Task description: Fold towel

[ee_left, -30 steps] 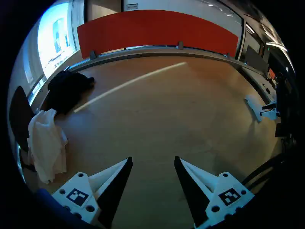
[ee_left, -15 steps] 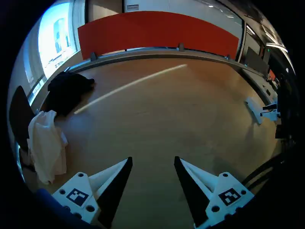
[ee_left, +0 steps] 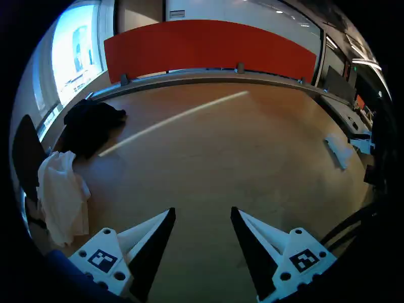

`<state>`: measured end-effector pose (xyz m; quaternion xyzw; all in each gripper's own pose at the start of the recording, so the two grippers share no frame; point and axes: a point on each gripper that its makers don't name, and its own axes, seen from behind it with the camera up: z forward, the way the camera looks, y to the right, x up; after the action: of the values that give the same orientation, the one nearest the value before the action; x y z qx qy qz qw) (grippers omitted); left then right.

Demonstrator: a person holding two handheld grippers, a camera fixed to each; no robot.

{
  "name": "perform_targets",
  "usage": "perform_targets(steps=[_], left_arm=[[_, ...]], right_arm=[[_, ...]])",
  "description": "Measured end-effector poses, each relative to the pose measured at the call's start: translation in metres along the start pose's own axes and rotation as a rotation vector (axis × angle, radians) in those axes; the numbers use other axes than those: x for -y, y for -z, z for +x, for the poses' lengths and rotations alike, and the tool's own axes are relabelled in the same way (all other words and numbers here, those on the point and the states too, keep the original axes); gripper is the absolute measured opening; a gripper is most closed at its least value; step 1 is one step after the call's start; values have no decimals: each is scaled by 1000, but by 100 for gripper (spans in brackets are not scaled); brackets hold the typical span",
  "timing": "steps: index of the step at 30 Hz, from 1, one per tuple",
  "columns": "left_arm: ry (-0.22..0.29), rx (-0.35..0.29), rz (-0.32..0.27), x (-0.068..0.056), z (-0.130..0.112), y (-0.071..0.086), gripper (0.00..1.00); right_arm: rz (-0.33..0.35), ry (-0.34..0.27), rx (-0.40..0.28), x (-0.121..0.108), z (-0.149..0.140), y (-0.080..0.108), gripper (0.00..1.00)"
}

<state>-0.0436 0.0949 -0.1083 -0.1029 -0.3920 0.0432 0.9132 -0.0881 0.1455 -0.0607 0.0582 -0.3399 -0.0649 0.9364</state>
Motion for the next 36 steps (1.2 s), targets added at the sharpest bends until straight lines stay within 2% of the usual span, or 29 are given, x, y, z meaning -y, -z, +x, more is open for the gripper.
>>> perform_targets(steps=[11,24,31,36], left_arm=[[5,-52,10,6,19,1,81],[17,-122,27,15,42,2,80],[49,-189,39,22,62,5,80],[84,-277,49,31,86,12,81]], right_arm=[[-41,-52,-196,2,53,11,100],[-70,-110,-328,4,94,19,100],[-86,-128,-401,6,119,25,100],[-91,-120,-463,14,142,34,100]])
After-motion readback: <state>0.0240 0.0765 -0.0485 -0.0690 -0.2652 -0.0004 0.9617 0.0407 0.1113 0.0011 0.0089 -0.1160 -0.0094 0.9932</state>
